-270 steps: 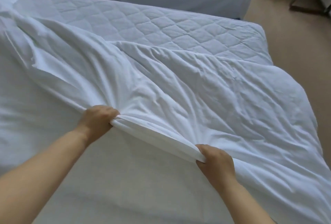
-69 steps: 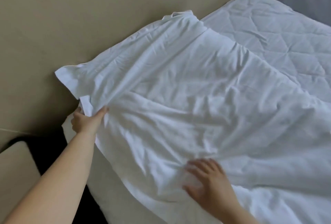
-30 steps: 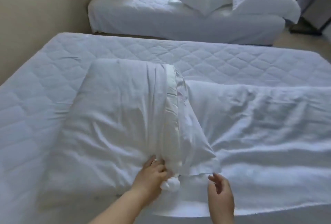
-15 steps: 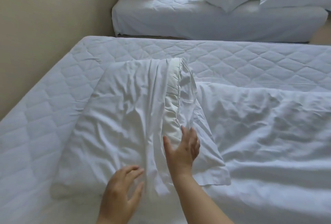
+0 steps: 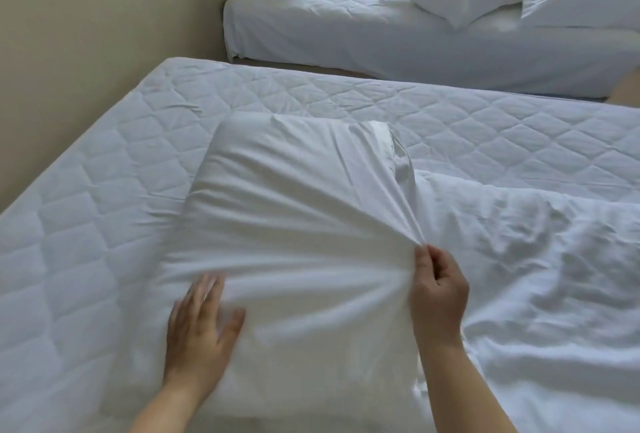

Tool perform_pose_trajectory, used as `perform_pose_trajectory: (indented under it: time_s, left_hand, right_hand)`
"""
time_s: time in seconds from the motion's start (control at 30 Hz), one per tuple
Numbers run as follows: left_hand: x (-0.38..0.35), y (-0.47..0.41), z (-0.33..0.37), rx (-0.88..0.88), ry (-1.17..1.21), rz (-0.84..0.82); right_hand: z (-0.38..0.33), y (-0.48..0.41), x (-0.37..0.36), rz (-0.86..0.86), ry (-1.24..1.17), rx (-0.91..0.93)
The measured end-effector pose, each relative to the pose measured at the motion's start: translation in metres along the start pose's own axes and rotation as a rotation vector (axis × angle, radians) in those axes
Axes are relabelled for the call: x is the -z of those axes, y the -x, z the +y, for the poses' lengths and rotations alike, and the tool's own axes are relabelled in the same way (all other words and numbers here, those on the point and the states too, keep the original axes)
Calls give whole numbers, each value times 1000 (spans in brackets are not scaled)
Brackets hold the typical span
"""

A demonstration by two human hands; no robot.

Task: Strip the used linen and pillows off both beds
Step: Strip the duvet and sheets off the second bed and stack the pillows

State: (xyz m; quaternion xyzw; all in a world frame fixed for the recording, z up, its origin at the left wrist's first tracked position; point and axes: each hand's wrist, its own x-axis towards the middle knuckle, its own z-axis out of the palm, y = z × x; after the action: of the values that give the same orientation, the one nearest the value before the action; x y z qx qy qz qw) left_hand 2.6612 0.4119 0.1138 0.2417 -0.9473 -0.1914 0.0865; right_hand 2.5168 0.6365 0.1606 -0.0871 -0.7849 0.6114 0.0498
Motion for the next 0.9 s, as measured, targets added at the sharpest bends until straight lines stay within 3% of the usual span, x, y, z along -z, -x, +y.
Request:
perform_pose_trajectory:
  time_s: [0.1, 0.17, 0.23, 0.3, 0.4, 0.5, 0.57, 0.63, 0.7, 0.8, 0.9]
  left_hand:
    - [-15, 7, -9, -130, -82, -77]
    - [-25, 8, -19, -128, -73, -52]
    - [-31, 5, -30, -153, -112, -46]
    - [-35, 1, -37, -187, -152, -42]
    - [-40, 0, -42, -207, -150, -49]
    - [-35, -3, -45, -183, -85, -71]
    - [-33, -8, -45, -194, -84, -111]
    - [-35, -7, -46, -198, -78, -163]
    - [-39, -7, -50, -183, -53, -192]
    - [-34, -11, -47, -105, -8, -234]
    - [-20, -33, -13, -4, 206, -155]
  right_hand:
    - [34, -11, 7, -152, 182, -272]
    - [33, -28, -7, -196, 219, -327]
    - [16, -50, -32, -181, 176, -275]
    - [-7, -67, -68, -289, 135, -285]
    - [-32, -85, -116, -464, 392, -168]
    - [-62, -105, -107, -350, 457, 127]
    - [-48, -115, -86, -259, 504, 168]
    - [-7, -109, -66, -224, 563, -37]
    - [33, -80, -46, -195, 511, -363]
    - [62, -33, -23, -294, 94, -652]
    - [54, -6, -20, -505, -212, -718]
